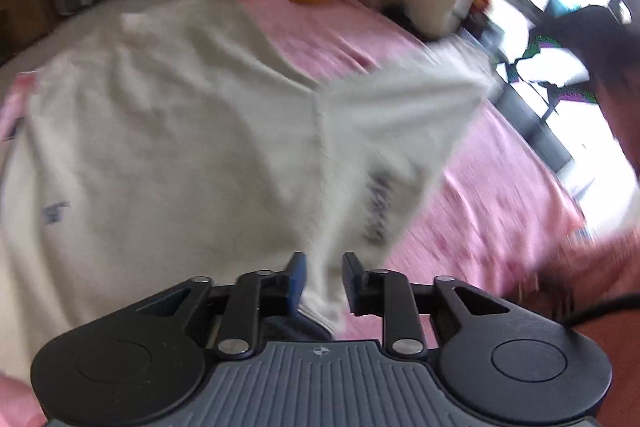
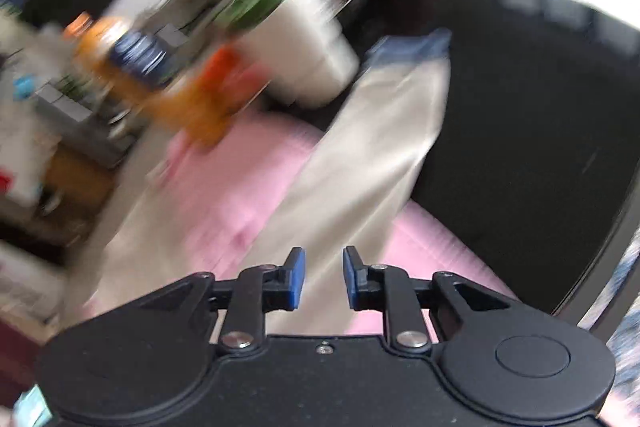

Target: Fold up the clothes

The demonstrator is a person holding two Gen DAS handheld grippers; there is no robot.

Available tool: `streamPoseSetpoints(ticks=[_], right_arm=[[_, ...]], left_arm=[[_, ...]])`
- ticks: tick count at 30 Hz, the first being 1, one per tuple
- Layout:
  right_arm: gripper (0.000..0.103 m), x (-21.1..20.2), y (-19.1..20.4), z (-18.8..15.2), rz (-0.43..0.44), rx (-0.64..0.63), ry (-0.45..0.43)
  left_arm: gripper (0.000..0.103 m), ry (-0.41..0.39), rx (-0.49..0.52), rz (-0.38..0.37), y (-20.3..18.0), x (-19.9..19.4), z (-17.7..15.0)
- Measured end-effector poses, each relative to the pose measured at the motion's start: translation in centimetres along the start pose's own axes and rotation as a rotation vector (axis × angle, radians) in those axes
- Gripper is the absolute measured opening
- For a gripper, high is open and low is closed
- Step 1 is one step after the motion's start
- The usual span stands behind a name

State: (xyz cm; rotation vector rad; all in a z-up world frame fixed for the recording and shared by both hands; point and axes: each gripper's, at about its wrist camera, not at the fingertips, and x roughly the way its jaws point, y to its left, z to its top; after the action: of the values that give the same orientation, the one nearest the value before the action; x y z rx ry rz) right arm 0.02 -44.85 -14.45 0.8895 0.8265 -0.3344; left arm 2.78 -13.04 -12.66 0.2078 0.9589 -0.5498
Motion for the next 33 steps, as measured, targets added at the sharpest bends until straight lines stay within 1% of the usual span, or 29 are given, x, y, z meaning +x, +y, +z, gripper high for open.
streamPoseSetpoints(ticks=[1, 2, 4, 7, 8, 9, 10, 12, 13, 15, 17, 19, 20, 23, 25, 28, 29, 31, 33], right_arm=[[0.021, -0.1, 0.4, -1.0, 0.05, -0.005, 0.039], [0.021, 0.6, 1.1, -2.0, 0.064, -0.027, 0.082], [0.021, 2.5, 2.7, -4.0, 0.075, -0.086, 0.176], [0.021, 4.5, 5.0, -6.0, 0.098, -0.197, 0.232], [0.021, 4.9, 5.6, -6.3, 0.093, -0.24, 0.23], [0.021, 5.3, 6.1, -6.5, 0.077, -0.278, 0.228], [0.021, 5.6, 6.0, -6.6, 0.057, -0.29, 0.24], [0.02, 6.2, 5.9, -6.9, 0.018, -0.309, 0.268], [0.015, 6.5, 5.8, -7.0, -0.002, -0.319, 0.281], [0.014, 5.9, 5.6, -7.3, -0.031, -0.323, 0.291], [0.014, 5.1, 4.9, -7.3, -0.067, -0.306, 0.287], [0.015, 4.2, 4.8, -7.5, -0.12, -0.335, 0.274], [0.016, 3.8, 4.6, -7.6, -0.144, -0.352, 0.249], [0.016, 2.0, 5.4, -7.6, -0.137, -0.368, 0.197], [0.018, 0.1, 7.7, -7.6, -0.077, -0.399, 0.17], [0.021, -2.2, 13.7, -8.1, 0.025, -0.505, 0.14], [0.023, -2.9, 15.9, -8.3, 0.058, -0.545, 0.131], [0.025, -1.7, 19.7, -10.1, 0.068, -0.61, 0.14], [0.025, -0.3, 23.5, -12.0, 0.077, -0.674, 0.15]], left_arm=[[0.025, -0.016, -0.029, 0.026, 0.5, -0.1, 0.3], [0.023, -0.02, -0.055, 0.048, 0.9, 0.1, 0.6], [0.021, -0.002, -0.086, 0.058, 1.5, 0.9, 0.7], [0.019, 0.044, -0.09, 0.055, 1.6, 2.3, 0.1], [0.019, 0.065, -0.082, 0.048, 1.5, 2.6, -0.3], [0.019, 0.086, -0.075, 0.04, 1.4, 2.9, -0.7], [0.019, 0.106, -0.067, 0.03, 1.1, 3.3, -1.1], [0.019, 0.111, -0.035, 0.037, 0.6, 3.2, -1.7], [0.019, 0.126, -0.017, 0.036, 0.3, 3.0, -1.7], [0.02, 0.157, 0.005, 0.026, 0.1, 2.5, -1.9], [0.02, 0.167, 0.002, 0.005, 0.7, 1.3, -2.1], [0.02, 0.157, -0.016, -0.003, 1.9, -0.4, -2.3], [0.021, 0.149, -0.026, -0.002, 2.7, -1.3, -2.4], [0.024, 0.082, -0.064, 0.052, 6.3, -4.7, -2.9], [0.024, 0.033, -0.119, 0.108, 9.4, -7.2, -2.9], [0.024, -0.051, -0.229, 0.204, 14.4, -11.1, -2.5], [0.024, -0.076, -0.265, 0.238, 16.0, -12.3, -2.4], [0.025, -0.099, -0.325, 0.314, 18.7, -13.2, -1.7], [0.029, -0.121, -0.385, 0.39, 21.3, -14.1, -1.0]])
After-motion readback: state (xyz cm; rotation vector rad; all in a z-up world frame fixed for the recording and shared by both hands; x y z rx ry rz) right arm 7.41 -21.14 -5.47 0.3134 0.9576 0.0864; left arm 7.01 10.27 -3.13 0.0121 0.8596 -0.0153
